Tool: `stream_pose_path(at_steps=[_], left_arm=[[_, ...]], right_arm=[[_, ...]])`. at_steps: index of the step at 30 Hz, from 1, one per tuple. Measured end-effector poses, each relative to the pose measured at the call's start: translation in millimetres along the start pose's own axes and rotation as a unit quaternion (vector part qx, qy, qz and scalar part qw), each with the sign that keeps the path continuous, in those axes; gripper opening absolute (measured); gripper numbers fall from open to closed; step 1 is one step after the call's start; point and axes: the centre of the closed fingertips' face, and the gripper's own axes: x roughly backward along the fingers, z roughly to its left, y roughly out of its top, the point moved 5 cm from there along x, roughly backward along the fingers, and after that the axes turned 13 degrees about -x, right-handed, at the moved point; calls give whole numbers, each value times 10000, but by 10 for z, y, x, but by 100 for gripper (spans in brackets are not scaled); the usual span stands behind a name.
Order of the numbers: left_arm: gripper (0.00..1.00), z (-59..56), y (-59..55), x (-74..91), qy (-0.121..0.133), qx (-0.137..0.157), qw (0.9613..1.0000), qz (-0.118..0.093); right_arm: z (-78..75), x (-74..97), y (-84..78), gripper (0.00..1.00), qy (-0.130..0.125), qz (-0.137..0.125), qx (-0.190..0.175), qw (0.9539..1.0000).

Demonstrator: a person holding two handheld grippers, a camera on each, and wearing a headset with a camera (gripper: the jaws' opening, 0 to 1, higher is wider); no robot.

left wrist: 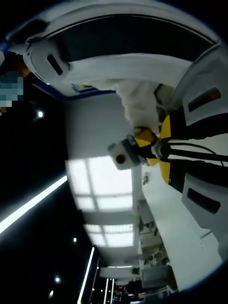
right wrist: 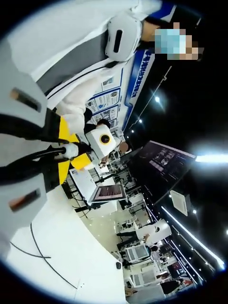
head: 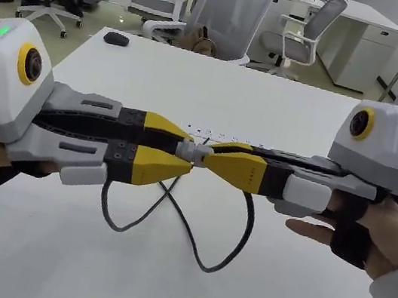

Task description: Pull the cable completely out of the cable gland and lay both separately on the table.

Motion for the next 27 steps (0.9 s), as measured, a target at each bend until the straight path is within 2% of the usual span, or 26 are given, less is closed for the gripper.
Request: stream_pose_path(at_steps=[10, 13, 14, 16, 17, 18, 20, 22, 23, 24, 25, 26, 27], left_arm=[[15, 26, 31, -5, 16, -102, 9999, -38], [15, 26, 32, -3, 8, -147, 9999, 29], [15, 26, 26, 0, -1, -143, 9999, 64], [15, 9, 38, -24, 20, -2, 10000, 86], [15, 8, 48, -12, -2, 75, 10000, 30], [14, -1, 62, -4, -31, 187, 9998, -52], [14, 9, 47, 13, 18, 342, 9994, -69], [14, -5, 57, 25, 9, 783, 9967, -211], [14, -6, 74, 32, 15, 868, 9957, -314], [14, -10, 76, 36, -6, 890, 9955, -331], [14, 3, 78, 37, 31, 948, 9949, -347], [14, 7, 75, 39, 6, 1129, 9930, -354], [14, 11, 68, 39, -6, 1141, 9929, -335]], right_arm=[[15, -17, 30, 11, -63, 57, 11, 10000], [15, -25, 33, 11, -103, 196, 41, 9997], [9, -24, 18, 10, -161, 311, 287, 9990], [26, -44, 32, 10, -317, 331, 574, 9973], [63, -62, 33, 9, -292, 338, 483, 9978], [83, -73, 35, 9, -323, 365, 545, 9973], [71, -80, 40, 9, -477, 483, 1187, 9906], [99, -96, 41, 8, -493, 502, 1383, 9879], [124, -99, 41, 8, -443, 484, 1345, 9887], [134, -97, 43, 8, -403, 489, 1390, 9883], [136, -96, 52, 8, -410, 460, 1529, 9863], [138, -96, 48, 8, -391, 473, 1598, 9852], [129, -93, 51, 8, -401, 488, 1855, 9806]])
